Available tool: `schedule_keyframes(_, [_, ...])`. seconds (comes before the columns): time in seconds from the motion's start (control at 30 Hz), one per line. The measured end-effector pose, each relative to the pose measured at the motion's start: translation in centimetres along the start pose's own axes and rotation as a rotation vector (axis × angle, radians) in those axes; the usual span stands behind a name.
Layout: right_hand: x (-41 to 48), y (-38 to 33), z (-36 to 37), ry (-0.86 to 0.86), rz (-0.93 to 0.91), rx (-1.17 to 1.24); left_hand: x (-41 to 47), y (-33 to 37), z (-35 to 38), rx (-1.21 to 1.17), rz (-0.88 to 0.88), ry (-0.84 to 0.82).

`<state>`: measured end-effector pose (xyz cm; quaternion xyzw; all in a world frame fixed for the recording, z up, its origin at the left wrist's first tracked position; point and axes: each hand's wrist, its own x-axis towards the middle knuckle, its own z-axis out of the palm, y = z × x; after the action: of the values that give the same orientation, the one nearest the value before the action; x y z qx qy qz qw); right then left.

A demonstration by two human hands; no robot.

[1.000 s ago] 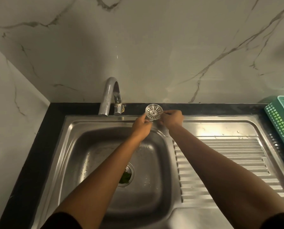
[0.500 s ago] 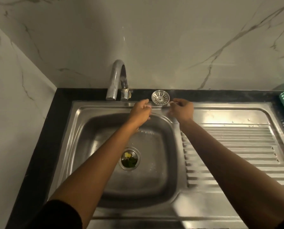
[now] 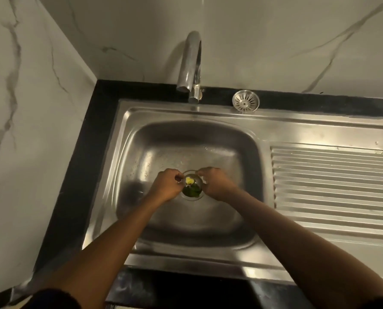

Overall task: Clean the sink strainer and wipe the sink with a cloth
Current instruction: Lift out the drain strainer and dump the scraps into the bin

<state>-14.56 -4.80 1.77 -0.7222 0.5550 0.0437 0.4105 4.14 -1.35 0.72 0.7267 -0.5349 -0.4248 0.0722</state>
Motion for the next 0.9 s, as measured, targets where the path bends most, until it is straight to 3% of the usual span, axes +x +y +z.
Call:
schedule_keyframes(0.2, [3.3,-1.1,4.2,-0.193,-0.139,-0.308,1.1,-1.8,2.7,0.111,-0.040,-0.063])
schedule_keyframes(0.4, [5.3,-0.6,5.4,-0.070,-0.256,-0.572,2.3,-2.9,4.4,0.142,-0.087,-0.019])
schedule_keyframes(0.53, [5.3,0.3,5.6,-0.119,-0.256,-0.562,2.4,-3.3,5.1,0.115,-0.123,0.001])
schedule_keyframes(0.73, [4.8,1.9,6.4,-0.073,-0.231,-0.769,2.0,-3.1,6.3,0.074,-0.119,0.021])
schedule_keyframes(0.9, [3.7,2.1,7.3,-0.063,-0.182,-0.608,1.2,-3.2,5.5,0.061,-0.139,0.070])
